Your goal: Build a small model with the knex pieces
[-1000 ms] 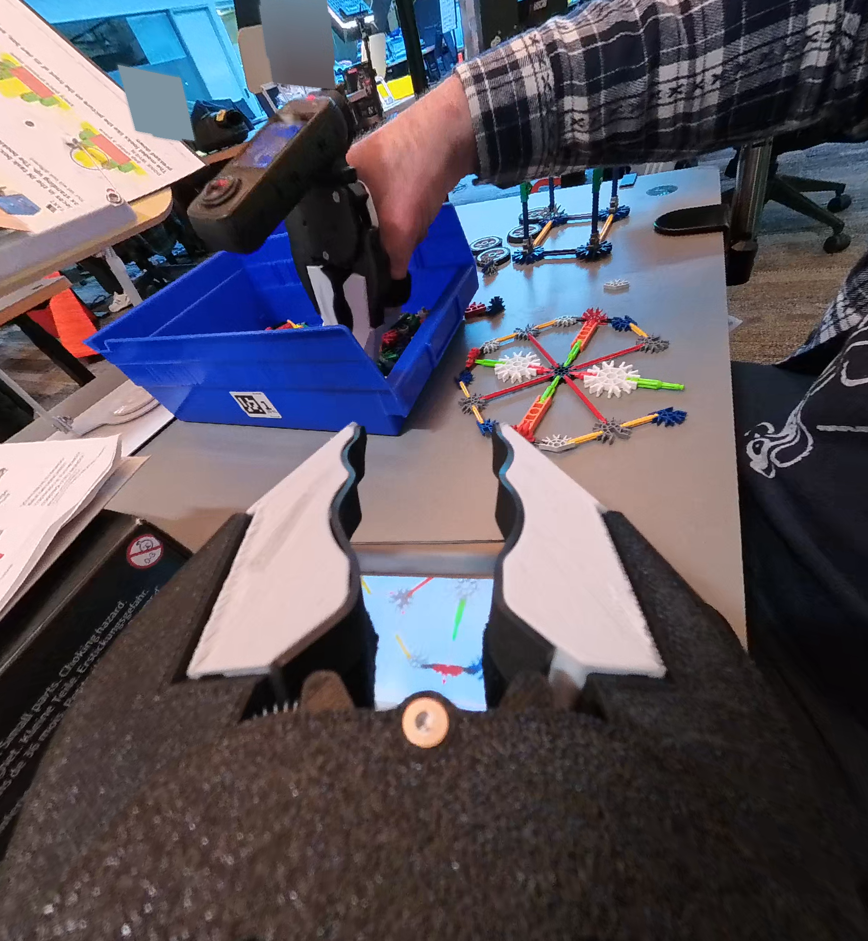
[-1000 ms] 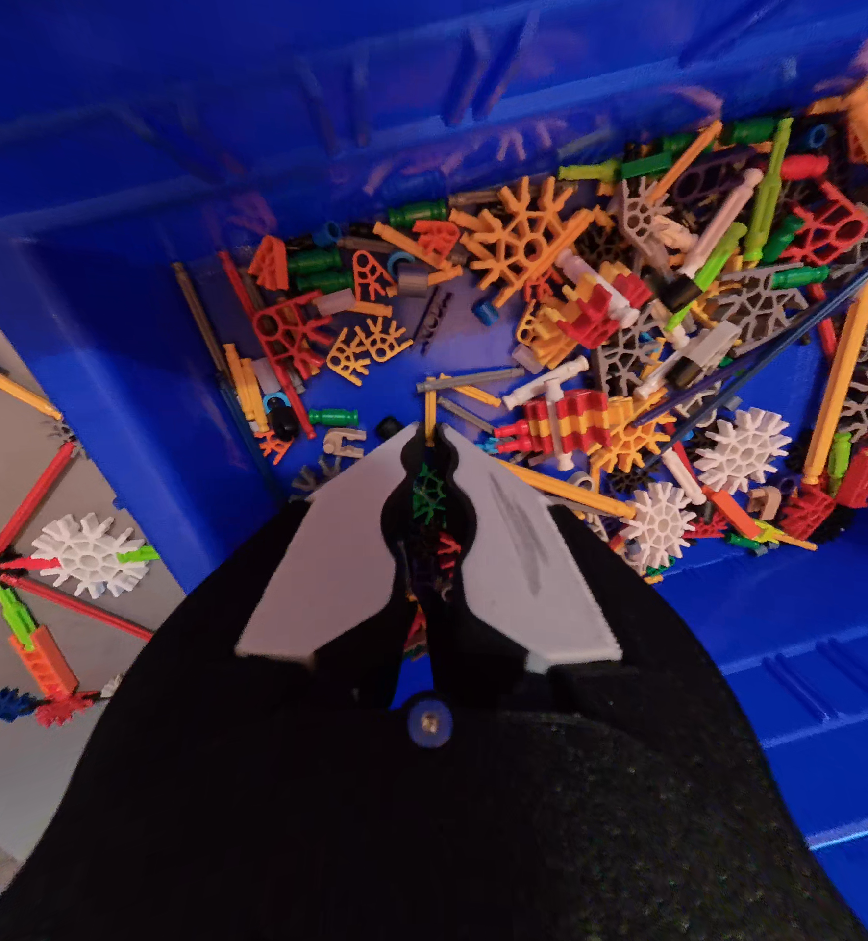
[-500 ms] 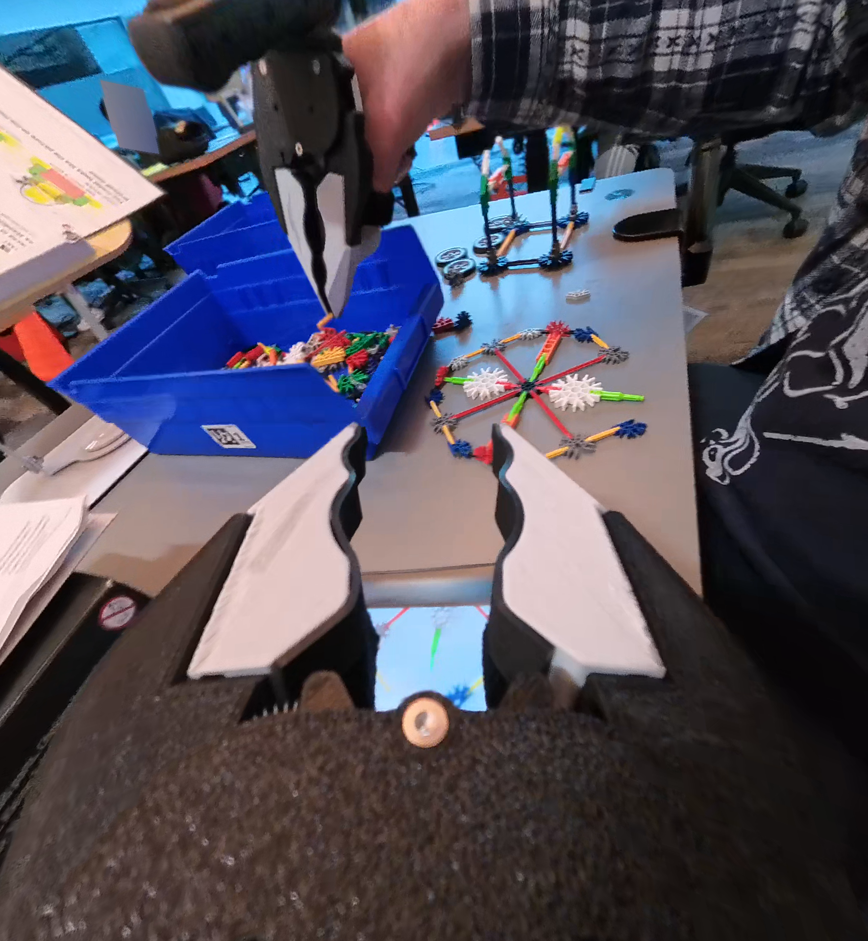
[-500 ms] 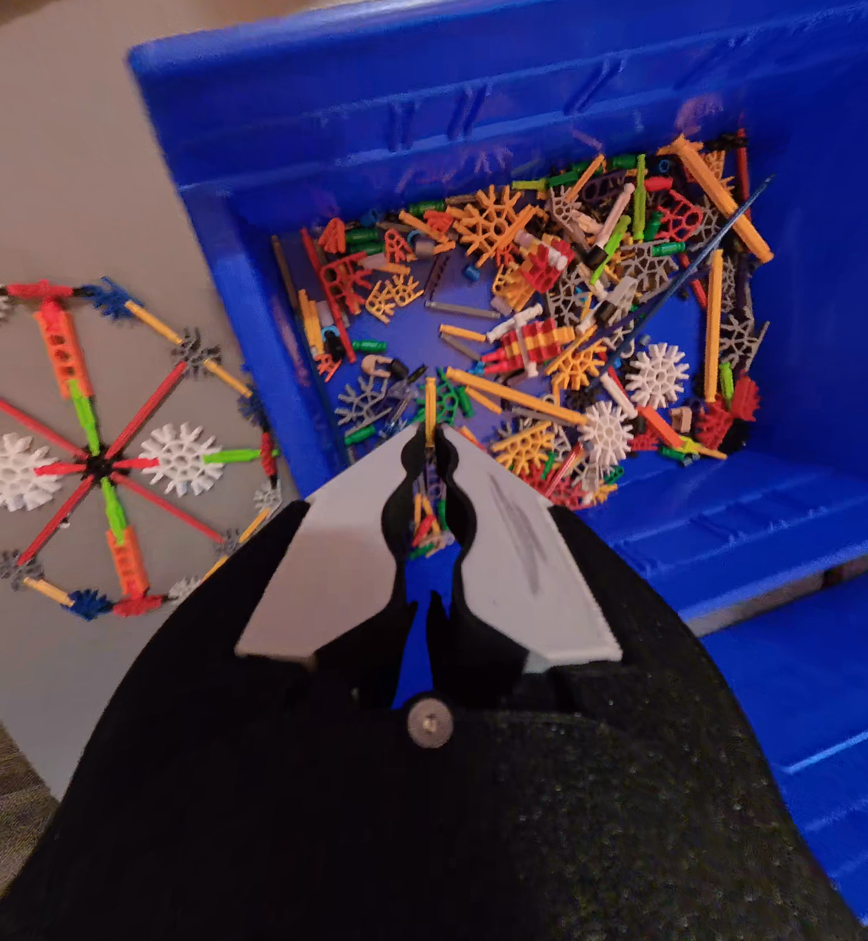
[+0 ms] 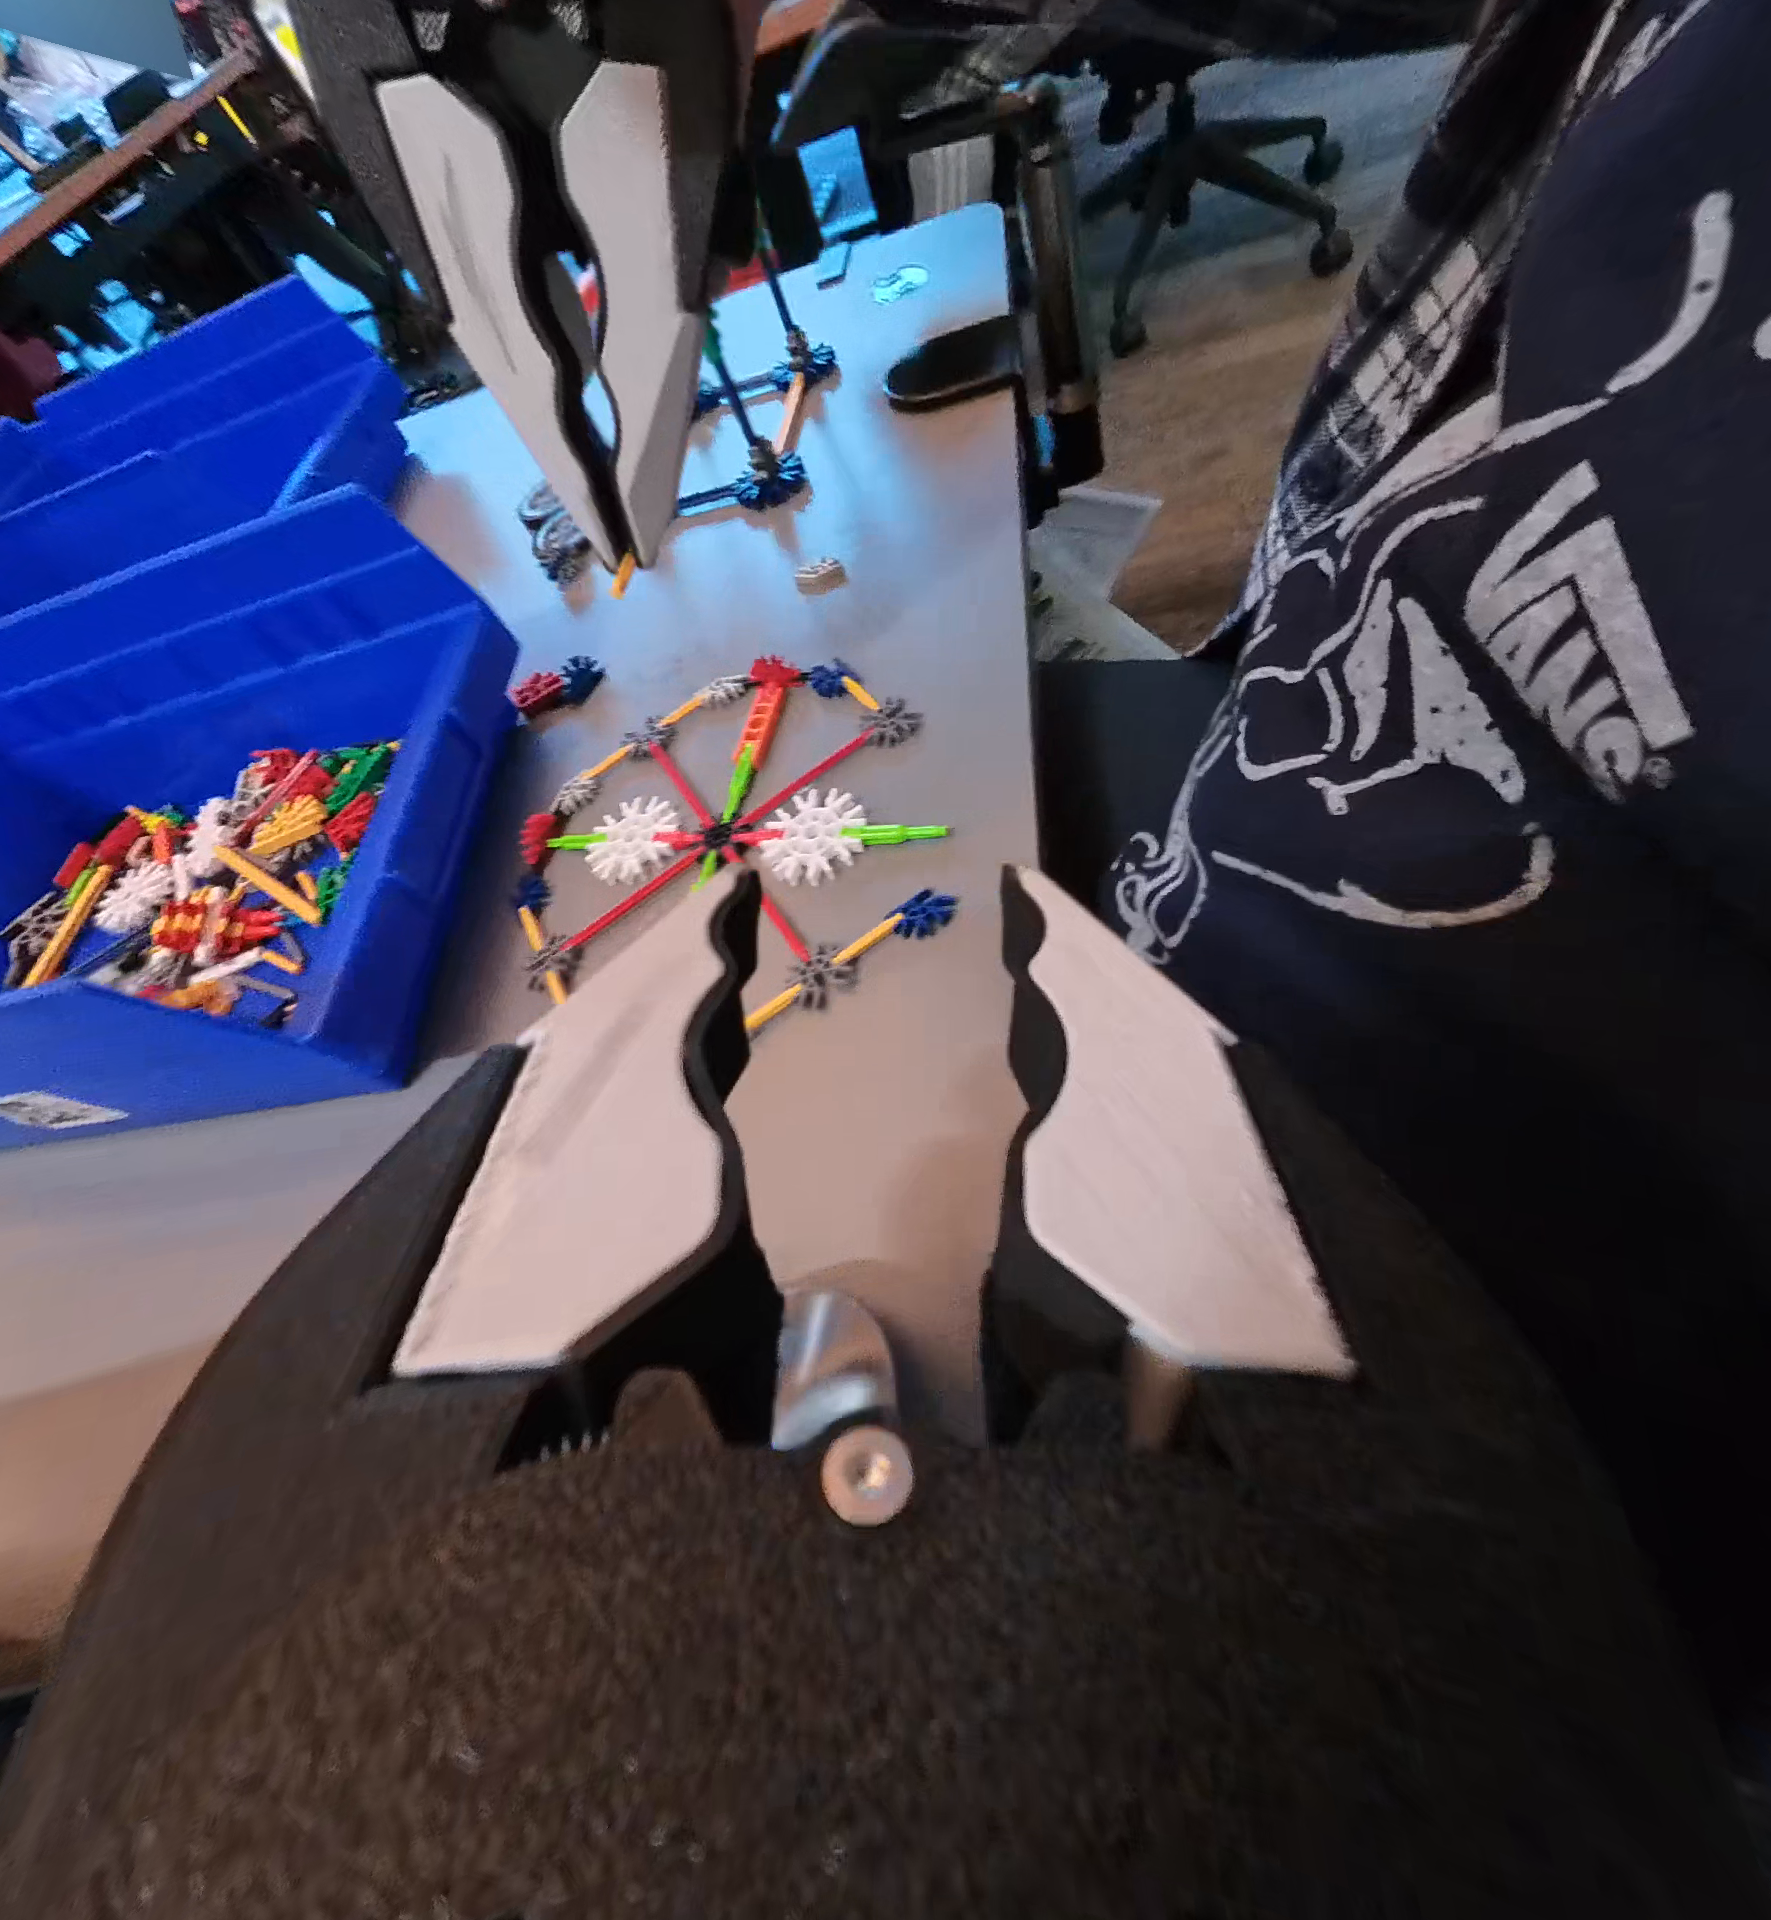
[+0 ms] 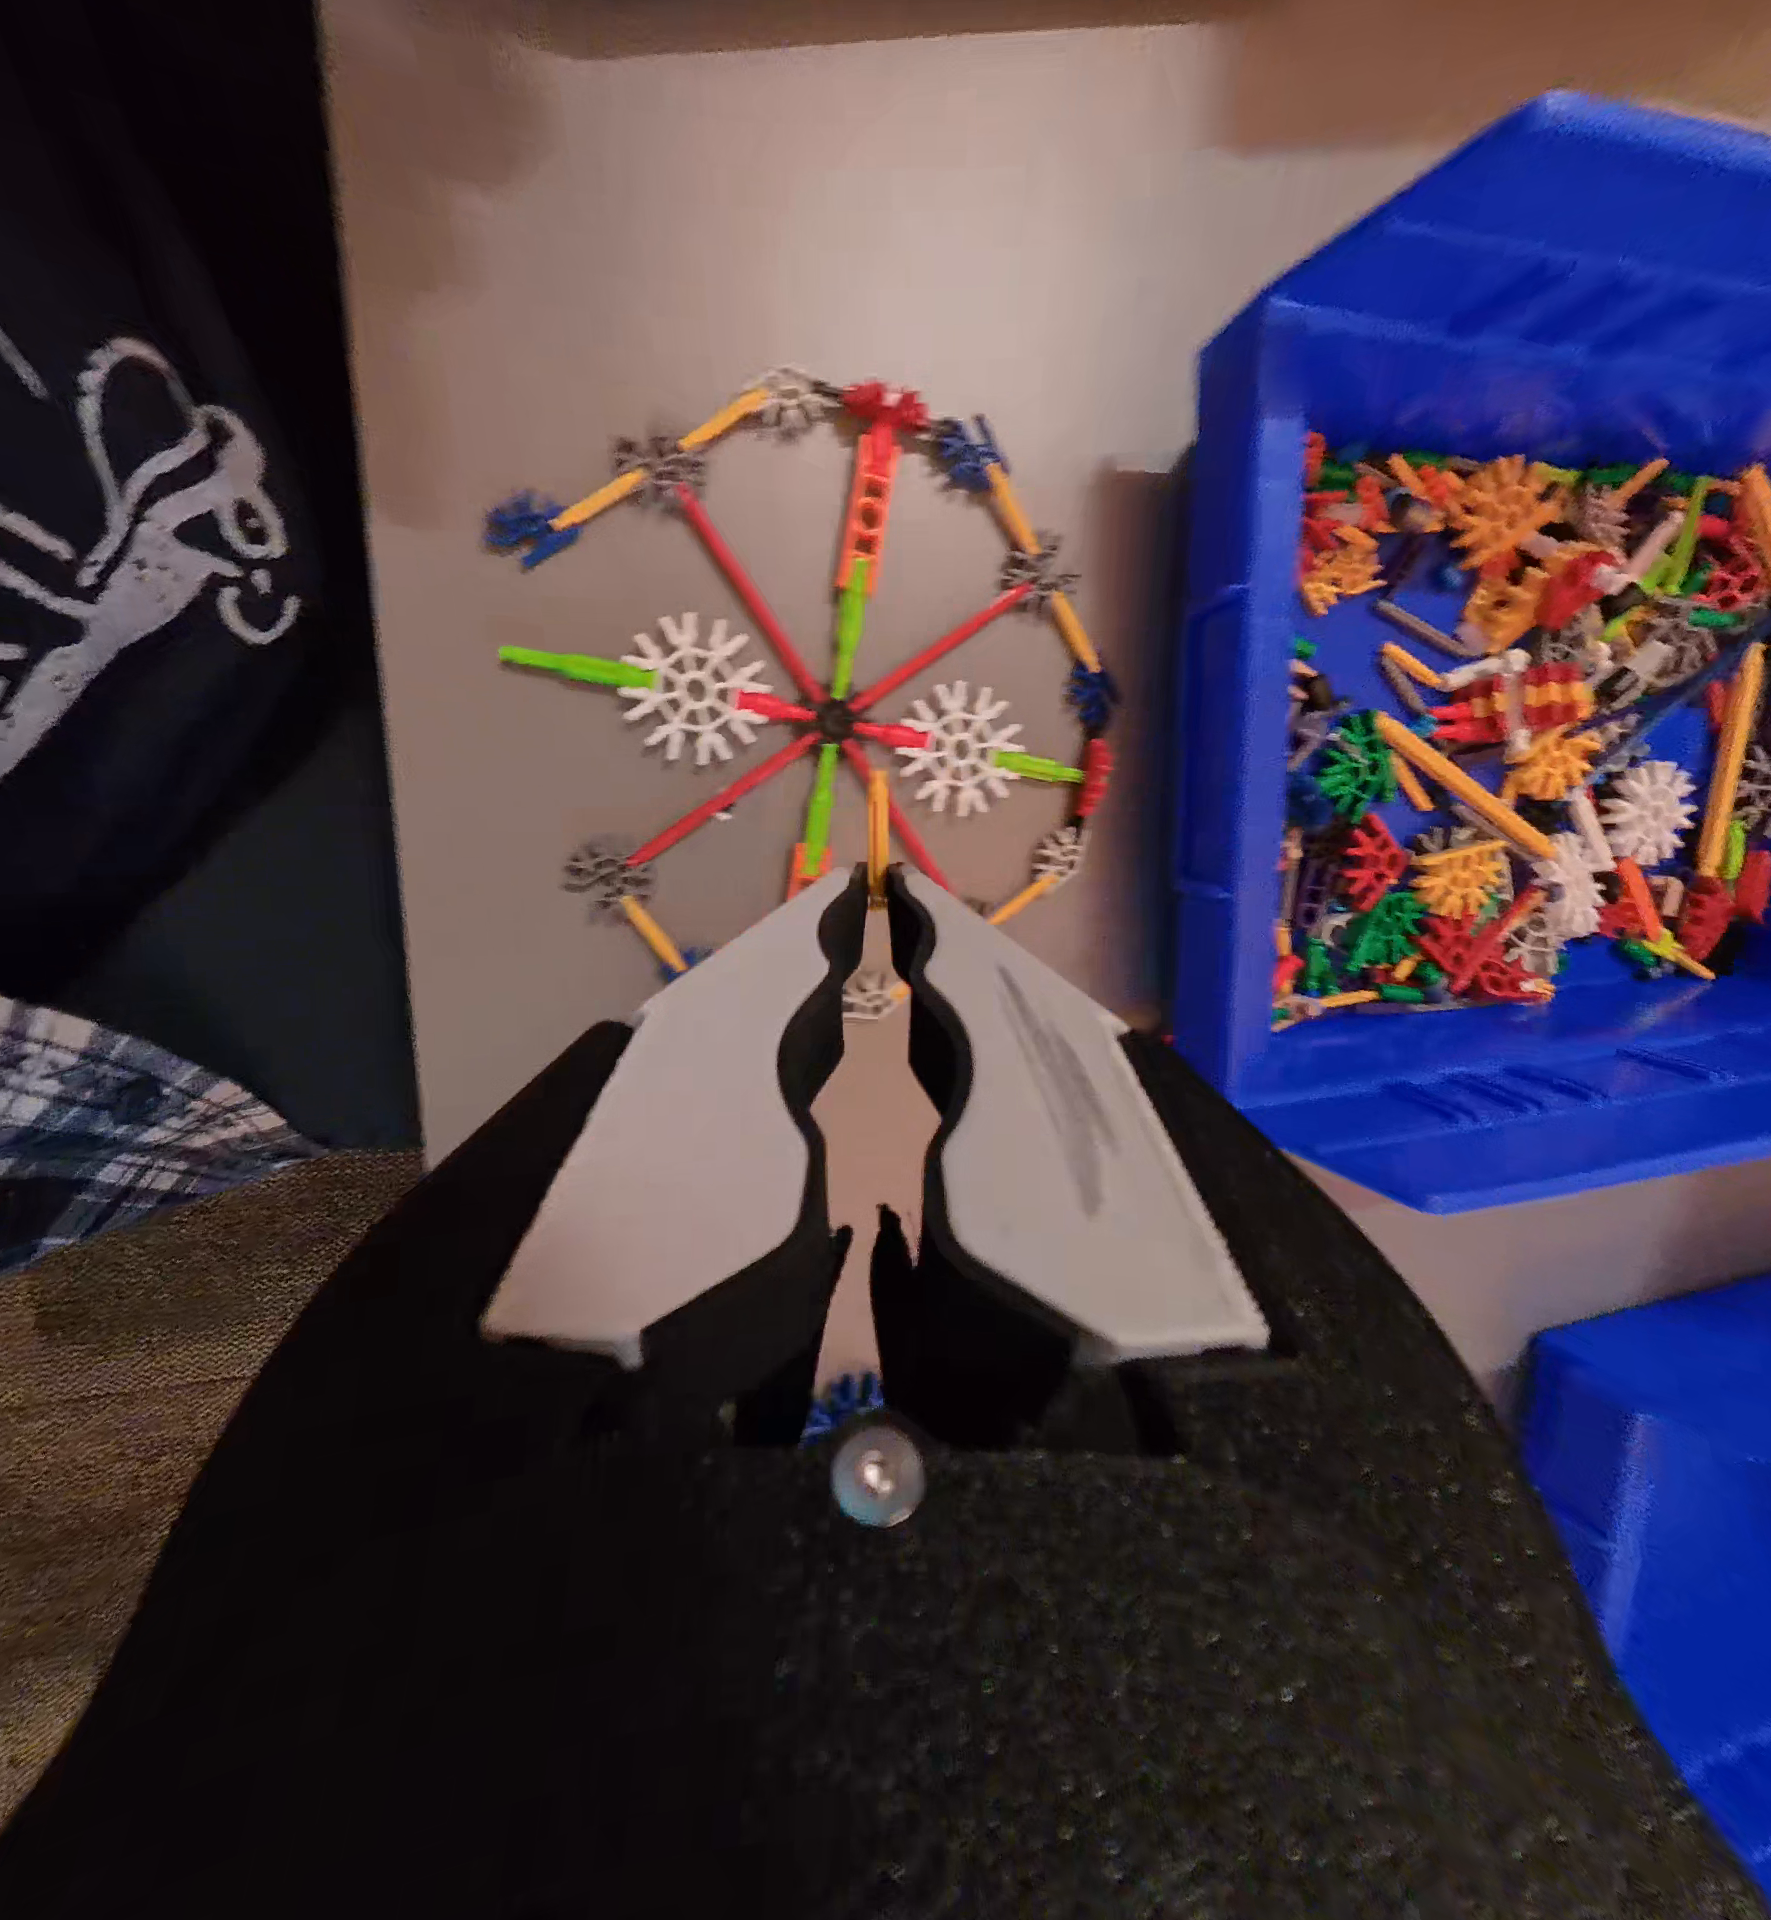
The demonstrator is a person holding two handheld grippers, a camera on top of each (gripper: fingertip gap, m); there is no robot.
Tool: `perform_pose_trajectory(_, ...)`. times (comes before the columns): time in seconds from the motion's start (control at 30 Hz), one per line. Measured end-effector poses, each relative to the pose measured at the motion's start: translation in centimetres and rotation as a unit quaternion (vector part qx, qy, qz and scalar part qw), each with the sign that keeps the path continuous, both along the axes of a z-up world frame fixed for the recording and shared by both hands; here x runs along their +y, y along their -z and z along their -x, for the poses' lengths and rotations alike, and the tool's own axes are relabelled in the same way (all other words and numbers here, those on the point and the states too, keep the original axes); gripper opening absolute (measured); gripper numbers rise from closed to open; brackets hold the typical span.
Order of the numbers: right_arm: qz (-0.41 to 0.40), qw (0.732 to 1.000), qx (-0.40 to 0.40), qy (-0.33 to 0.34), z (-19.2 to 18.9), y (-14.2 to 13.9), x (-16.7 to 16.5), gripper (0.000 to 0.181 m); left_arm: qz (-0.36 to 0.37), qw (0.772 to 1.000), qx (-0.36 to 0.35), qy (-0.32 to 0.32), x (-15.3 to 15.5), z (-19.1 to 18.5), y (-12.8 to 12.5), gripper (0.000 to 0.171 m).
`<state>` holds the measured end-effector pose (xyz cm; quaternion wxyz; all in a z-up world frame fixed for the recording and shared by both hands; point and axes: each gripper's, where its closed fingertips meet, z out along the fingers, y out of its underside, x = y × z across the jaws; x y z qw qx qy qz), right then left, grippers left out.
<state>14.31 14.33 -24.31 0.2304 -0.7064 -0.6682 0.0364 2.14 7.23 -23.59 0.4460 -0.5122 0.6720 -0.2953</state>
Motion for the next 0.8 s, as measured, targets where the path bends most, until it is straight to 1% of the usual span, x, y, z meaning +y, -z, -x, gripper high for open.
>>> perform_pose_trajectory(0.17, -0.011, 0.998, -0.005, -0.059, 0.6, 2.3, -3.6, 0.003, 0.004, 1.000, 0.013, 0.025, -2.1, -1.4, 0.8, 0.045)
perform_pose_trajectory(0.3, -0.037, 0.994, -0.039, -0.097, 0.9, 4.4, -4.9, 0.003, 0.000, 0.998, 0.029, 0.047, -3.7, -2.7, 1.6, 0.046)
perform_pose_trajectory(0.43, -0.064, 0.987, -0.051, -0.137, 1.2, 5.9, -5.9, 0.003, 0.014, 0.998, 0.031, 0.058, -5.2, -4.0, 2.3, 0.045)
perform_pose_trajectory(0.53, -0.082, 0.982, -0.067, -0.155, 1.3, 6.4, -6.0, 0.003, 0.010, 0.997, 0.037, 0.063, -6.1, -4.8, 3.0, 0.045)
perform_pose_trajectory(0.63, -0.093, 0.979, -0.072, -0.165, 0.9, 6.4, -6.3, 0.003, 0.012, 0.997, 0.036, 0.071, -6.9, -5.5, 3.5, 0.043)
perform_pose_trajectory(0.8, -0.119, 0.976, -0.061, -0.170, 0.9, 5.7, -6.9, 0.003, 0.023, 0.998, 0.029, 0.054, -6.2, -6.1, 3.5, 0.044)
